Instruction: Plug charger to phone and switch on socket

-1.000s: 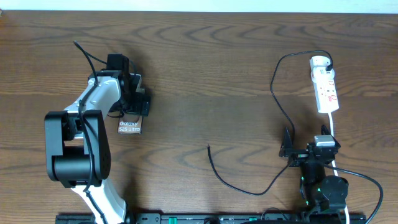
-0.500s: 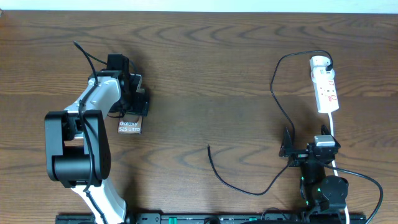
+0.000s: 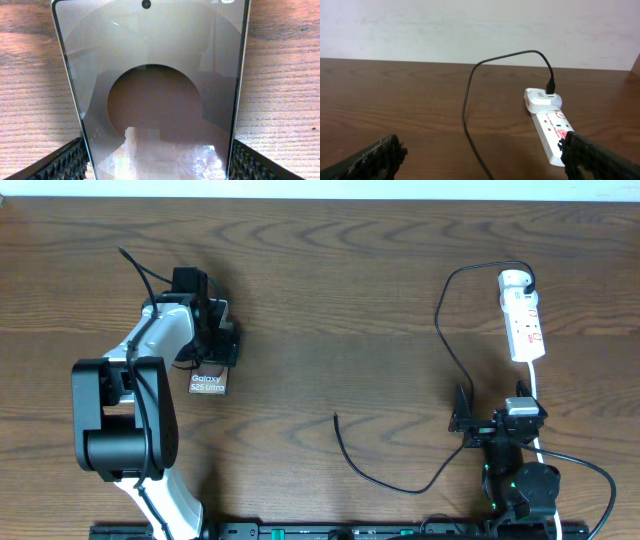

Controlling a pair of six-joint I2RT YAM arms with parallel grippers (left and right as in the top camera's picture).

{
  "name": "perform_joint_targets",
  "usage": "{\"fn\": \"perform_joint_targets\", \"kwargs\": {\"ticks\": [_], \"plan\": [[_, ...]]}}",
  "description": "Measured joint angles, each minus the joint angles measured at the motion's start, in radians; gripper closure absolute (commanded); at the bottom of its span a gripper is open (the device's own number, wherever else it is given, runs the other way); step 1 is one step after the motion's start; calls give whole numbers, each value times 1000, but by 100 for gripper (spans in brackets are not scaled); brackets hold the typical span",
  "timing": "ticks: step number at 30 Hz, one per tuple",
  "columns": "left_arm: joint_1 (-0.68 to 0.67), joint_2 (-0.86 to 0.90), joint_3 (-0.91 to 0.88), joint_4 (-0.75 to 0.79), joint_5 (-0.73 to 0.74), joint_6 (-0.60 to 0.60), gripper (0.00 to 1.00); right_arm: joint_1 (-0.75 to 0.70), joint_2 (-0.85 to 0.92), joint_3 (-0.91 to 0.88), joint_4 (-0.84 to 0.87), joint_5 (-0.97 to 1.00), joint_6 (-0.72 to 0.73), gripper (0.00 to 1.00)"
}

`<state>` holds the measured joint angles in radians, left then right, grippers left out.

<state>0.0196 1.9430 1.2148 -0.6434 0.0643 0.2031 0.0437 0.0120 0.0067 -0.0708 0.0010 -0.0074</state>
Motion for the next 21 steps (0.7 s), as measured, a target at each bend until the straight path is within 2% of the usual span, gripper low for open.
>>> {"fn": "perform_joint_targets", "kwargs": {"ticks": [2, 4, 21], "plan": [[0, 0, 0, 0, 0, 0, 8, 0, 0, 0, 0, 0, 0, 1], [0, 0, 0, 0, -4, 0, 6, 0, 0, 0, 0, 0, 0, 1], [5, 0, -3, 1, -6, 0, 4, 0, 0, 0, 0, 0, 0, 1]]}}
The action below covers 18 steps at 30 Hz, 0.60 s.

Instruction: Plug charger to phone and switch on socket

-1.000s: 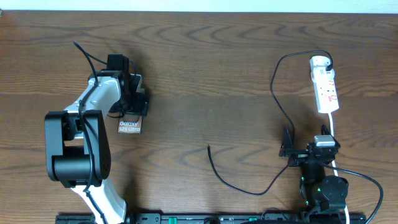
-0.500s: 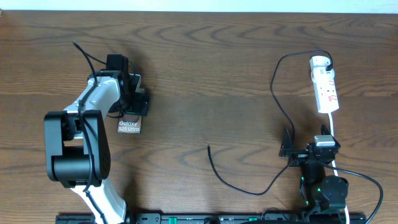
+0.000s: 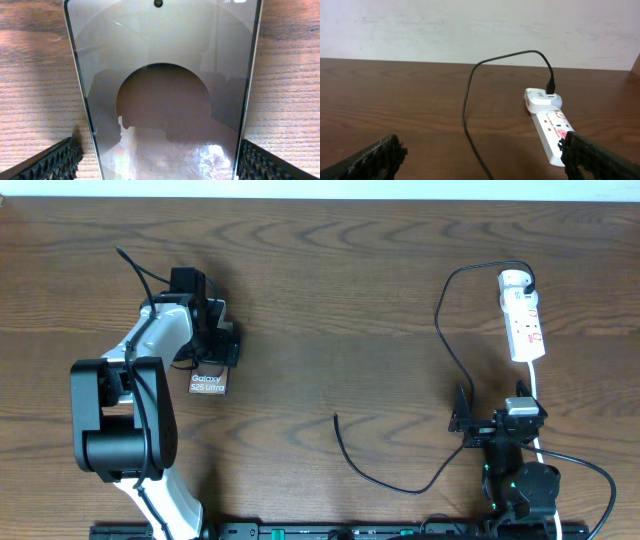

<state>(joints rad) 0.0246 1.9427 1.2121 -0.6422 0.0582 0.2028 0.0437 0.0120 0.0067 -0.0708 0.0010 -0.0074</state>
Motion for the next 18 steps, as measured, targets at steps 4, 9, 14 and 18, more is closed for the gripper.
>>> {"fn": "perform_joint_targets", "kwargs": {"ticks": [4, 9, 14, 18], "plan": [[0, 0, 0, 0, 3, 0, 4, 0, 0, 0, 0, 0, 0, 1], [2, 0, -2, 3, 16, 4, 4, 0, 0, 0, 0, 0, 0, 1], [2, 0, -2, 3, 16, 4, 4, 0, 0, 0, 0, 0, 0, 1], [2, 0, -2, 3, 16, 4, 4, 0, 0, 0, 0, 0, 0, 1]]}}
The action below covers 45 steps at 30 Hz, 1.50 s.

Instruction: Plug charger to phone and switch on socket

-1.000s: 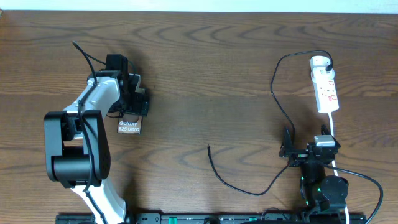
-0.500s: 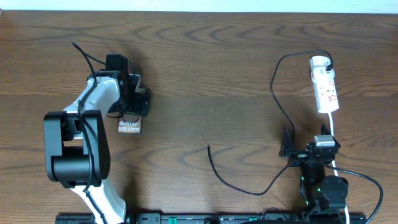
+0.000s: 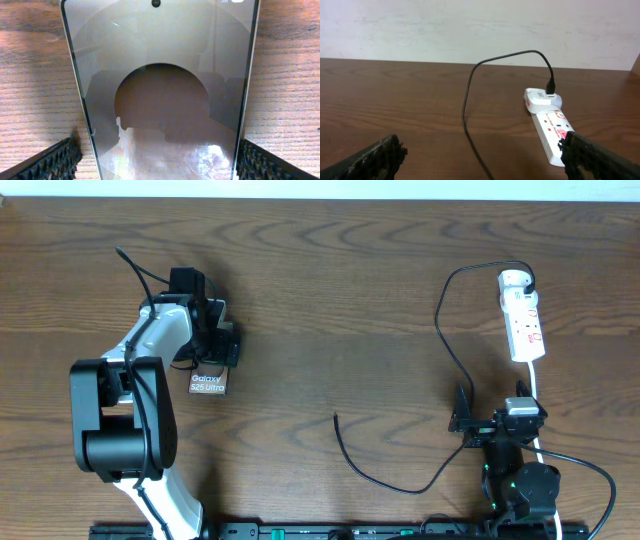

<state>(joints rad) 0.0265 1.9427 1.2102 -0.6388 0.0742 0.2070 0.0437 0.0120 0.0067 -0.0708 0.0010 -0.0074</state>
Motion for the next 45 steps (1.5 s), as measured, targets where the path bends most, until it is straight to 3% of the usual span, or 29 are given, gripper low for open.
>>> {"fn": "perform_joint_targets", "kwargs": {"ticks": [25, 30, 45], "plan": [[0, 0, 0, 0, 1, 4, 4, 0, 0, 0, 0, 0, 0, 1], [0, 0, 0, 0, 1, 6, 13, 0, 0, 0, 0, 0, 0, 1], [0, 0, 0, 0, 1, 11, 18, 0, 0, 0, 0, 0, 0, 1]]}}
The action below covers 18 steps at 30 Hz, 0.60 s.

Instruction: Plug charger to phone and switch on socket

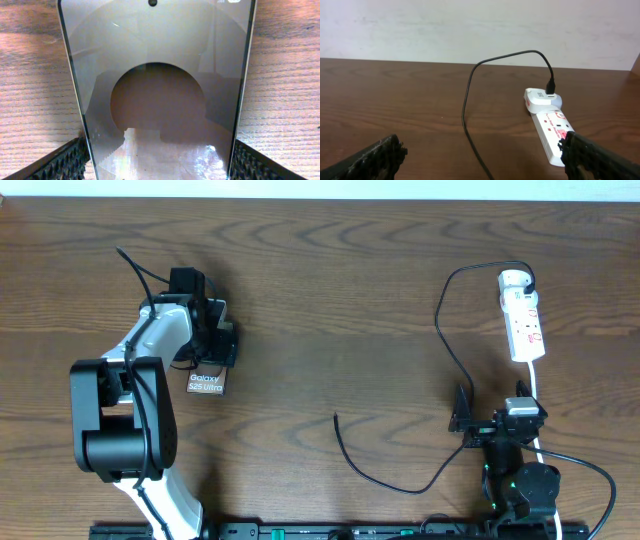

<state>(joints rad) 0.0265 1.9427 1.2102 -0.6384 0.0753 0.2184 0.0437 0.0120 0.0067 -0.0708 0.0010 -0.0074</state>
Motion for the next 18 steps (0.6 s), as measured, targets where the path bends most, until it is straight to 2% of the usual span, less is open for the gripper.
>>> {"fn": "perform_joint_targets", "kwargs": {"ticks": [18], "plan": [[1, 0, 0, 0, 1, 0, 27, 0, 0, 0, 0, 0, 0, 1]]}}
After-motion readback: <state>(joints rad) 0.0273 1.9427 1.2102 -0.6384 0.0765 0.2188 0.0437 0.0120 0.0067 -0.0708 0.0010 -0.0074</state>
